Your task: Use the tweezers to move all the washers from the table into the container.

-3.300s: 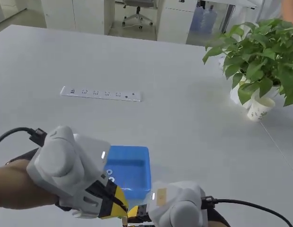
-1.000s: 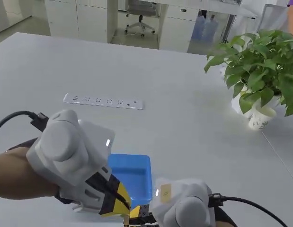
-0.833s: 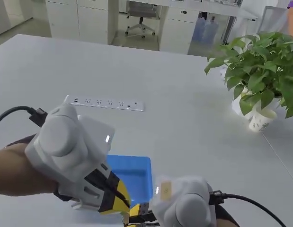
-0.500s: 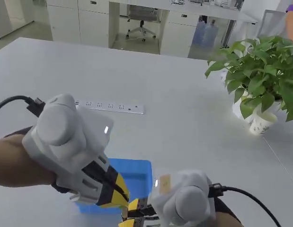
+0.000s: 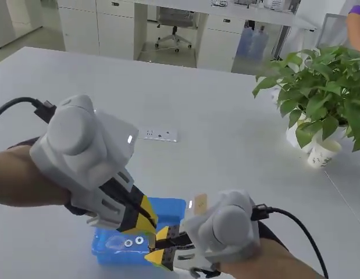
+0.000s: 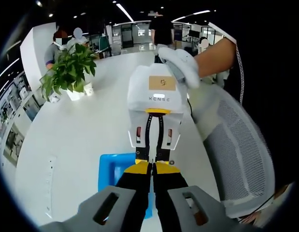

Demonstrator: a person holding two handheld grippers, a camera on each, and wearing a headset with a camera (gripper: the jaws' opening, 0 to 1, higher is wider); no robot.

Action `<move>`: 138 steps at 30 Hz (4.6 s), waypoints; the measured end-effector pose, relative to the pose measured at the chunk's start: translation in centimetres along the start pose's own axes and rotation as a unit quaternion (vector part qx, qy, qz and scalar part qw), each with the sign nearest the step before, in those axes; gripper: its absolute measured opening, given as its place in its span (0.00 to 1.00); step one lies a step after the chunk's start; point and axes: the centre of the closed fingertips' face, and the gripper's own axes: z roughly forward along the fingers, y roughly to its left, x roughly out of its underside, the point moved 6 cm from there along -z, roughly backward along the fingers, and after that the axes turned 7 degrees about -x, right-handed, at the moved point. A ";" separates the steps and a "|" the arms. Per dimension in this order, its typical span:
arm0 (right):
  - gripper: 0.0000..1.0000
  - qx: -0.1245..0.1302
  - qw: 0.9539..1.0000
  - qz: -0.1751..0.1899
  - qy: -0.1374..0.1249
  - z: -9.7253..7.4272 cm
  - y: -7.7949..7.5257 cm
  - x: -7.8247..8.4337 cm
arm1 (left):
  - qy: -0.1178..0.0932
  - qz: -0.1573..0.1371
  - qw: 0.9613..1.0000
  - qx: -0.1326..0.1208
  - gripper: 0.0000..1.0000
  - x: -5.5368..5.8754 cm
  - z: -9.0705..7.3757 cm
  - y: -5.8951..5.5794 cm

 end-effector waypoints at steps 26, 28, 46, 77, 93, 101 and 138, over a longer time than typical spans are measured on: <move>0.10 0.006 1.000 0.016 0.001 2.6 -4.6 1.4 | 0.016 0.000 1.000 -0.007 0.04 2.6 1.9 4.2; 0.10 0.005 1.000 0.019 0.002 2.7 -4.8 1.6 | 0.017 -0.002 1.000 -0.006 0.04 2.8 2.1 4.4; 0.10 -0.006 0.999 0.032 0.018 4.5 -6.1 3.2 | 0.031 -0.005 1.000 0.002 0.04 4.5 4.0 5.5; 0.11 -0.006 0.999 0.025 0.021 4.0 -6.0 3.2 | 0.028 -0.005 1.000 -0.006 0.04 4.0 3.9 5.2; 0.11 0.009 1.000 -0.002 0.008 2.1 -4.7 1.2 | 0.017 0.001 1.000 -0.017 0.04 2.1 1.7 4.1; 0.11 0.016 1.000 -0.007 -0.004 0.6 -3.4 -0.2 | 0.012 0.009 1.000 -0.016 0.04 0.5 0.2 3.1; 0.11 0.021 0.999 0.021 0.013 0.3 4.3 3.7 | -0.007 0.009 1.000 0.027 0.05 0.5 3.4 -4.1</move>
